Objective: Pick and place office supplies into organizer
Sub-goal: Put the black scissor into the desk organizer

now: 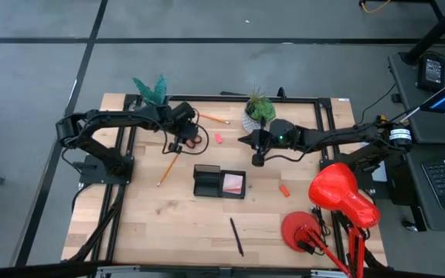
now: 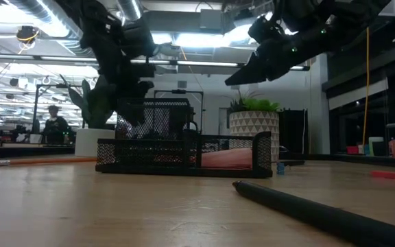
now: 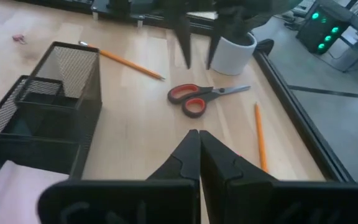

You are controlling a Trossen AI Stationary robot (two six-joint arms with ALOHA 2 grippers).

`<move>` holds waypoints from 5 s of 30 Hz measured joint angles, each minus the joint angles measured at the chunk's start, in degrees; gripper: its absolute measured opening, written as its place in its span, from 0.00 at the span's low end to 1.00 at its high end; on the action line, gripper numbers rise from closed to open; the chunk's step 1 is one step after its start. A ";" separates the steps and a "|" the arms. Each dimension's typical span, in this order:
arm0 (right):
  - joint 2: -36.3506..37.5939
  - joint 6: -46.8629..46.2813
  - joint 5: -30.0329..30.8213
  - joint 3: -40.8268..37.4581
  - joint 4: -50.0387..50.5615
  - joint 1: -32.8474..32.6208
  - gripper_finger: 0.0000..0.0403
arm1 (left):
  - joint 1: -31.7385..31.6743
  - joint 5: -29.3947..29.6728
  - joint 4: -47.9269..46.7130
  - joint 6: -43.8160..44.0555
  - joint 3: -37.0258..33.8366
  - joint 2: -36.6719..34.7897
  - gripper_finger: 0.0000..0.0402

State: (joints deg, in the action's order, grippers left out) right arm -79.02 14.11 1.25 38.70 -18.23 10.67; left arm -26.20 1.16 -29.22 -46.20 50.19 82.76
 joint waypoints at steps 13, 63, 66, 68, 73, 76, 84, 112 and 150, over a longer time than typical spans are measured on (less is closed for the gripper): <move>0.00 1.18 -3.16 0.02 -0.33 2.55 0.01 | 2.95 2.82 -3.18 -1.07 -0.02 7.89 0.32; 0.00 -2.10 -4.54 0.02 0.14 -0.10 0.01 | 0.51 -5.20 -3.94 -2.78 0.00 14.23 0.04; 0.00 -2.26 -4.54 0.02 0.14 -0.71 0.01 | 1.37 -4.82 -3.87 -2.60 0.00 14.23 0.04; 0.00 -2.91 -4.54 0.02 0.26 -1.14 0.01 | 2.04 -4.22 -3.67 -2.60 0.00 14.23 0.04; 0.00 -3.57 -4.54 0.02 0.58 -2.00 0.01 | 3.20 -3.81 -2.19 -2.60 -0.28 12.64 0.04; 0.00 -3.57 -4.54 0.02 0.57 -2.59 0.01 | 3.46 -5.57 -0.29 -2.10 -0.22 9.76 0.04; 0.00 -3.52 -4.29 0.02 0.56 -3.44 0.01 | 4.83 -6.31 1.12 -0.58 -0.13 -1.06 0.03; 0.04 -4.85 11.17 0.02 -8.24 -10.08 0.00 | 16.93 -18.16 25.23 41.77 -0.02 -20.19 0.03; 0.04 -6.28 17.18 0.02 -9.43 -16.84 0.00 | 55.16 36.15 69.32 74.82 -17.51 -16.26 0.03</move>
State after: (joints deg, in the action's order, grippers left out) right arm -78.98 7.84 18.43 38.72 -27.65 -6.17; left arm 28.96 37.30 40.10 28.62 32.69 66.49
